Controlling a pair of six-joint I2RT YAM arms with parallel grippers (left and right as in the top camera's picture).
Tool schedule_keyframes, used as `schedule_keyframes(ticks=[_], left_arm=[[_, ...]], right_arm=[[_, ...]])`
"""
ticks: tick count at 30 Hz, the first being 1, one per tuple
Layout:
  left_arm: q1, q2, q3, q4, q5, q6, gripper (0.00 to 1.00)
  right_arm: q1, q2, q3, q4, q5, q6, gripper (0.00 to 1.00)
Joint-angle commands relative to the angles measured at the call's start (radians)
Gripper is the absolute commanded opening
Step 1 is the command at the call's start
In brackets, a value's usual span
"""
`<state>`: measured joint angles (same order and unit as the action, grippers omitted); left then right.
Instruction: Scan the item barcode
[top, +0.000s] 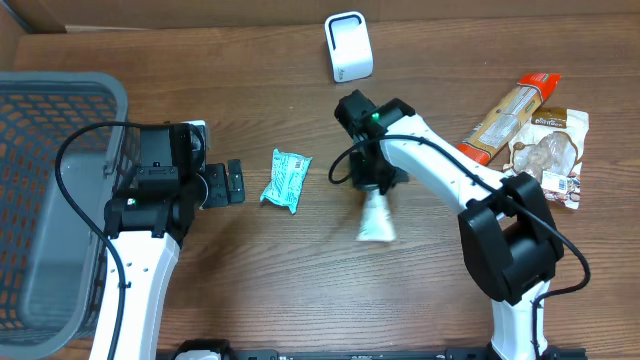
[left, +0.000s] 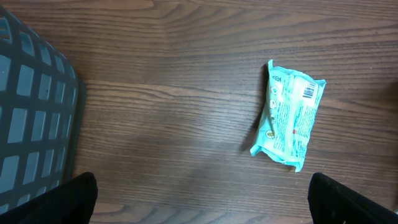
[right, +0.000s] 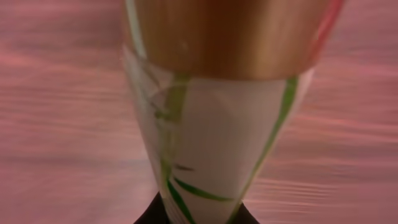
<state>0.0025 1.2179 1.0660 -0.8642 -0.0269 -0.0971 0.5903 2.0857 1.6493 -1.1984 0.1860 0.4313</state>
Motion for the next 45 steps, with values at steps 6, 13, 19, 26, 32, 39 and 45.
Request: schedule_keyframes(ticks=[6, 13, 19, 26, 32, 39, 45], left_arm=[[0.004, 0.005, -0.004, 0.002, -0.006, 0.015, 1.00], [0.004, 0.005, -0.004, 0.002, -0.006, 0.015, 1.00], [0.004, 0.005, -0.004, 0.002, -0.006, 0.015, 1.00], [0.004, 0.005, -0.004, 0.002, -0.006, 0.015, 0.99], [0.004, 0.005, -0.004, 0.002, -0.006, 0.015, 0.99], [0.004, 0.005, -0.004, 0.002, -0.006, 0.015, 1.00], [0.004, 0.005, -0.004, 0.002, -0.006, 0.015, 0.99]], right_arm=[[0.044, 0.076, 0.018, -0.043, 0.431, -0.040, 0.04], [0.079, 0.137, 0.018, -0.059, 0.299, -0.045, 0.18], [0.170, 0.137, 0.018, -0.053, 0.211, -0.047, 0.53], [0.261, 0.136, 0.032, -0.057, 0.174, -0.038, 0.89], [0.229, 0.129, 0.175, -0.162, 0.142, 0.012, 0.90], [0.145, 0.115, 0.312, -0.275, 0.101, -0.027, 0.92], [0.114, 0.116, 0.269, -0.281, -0.081, -0.100, 0.90]])
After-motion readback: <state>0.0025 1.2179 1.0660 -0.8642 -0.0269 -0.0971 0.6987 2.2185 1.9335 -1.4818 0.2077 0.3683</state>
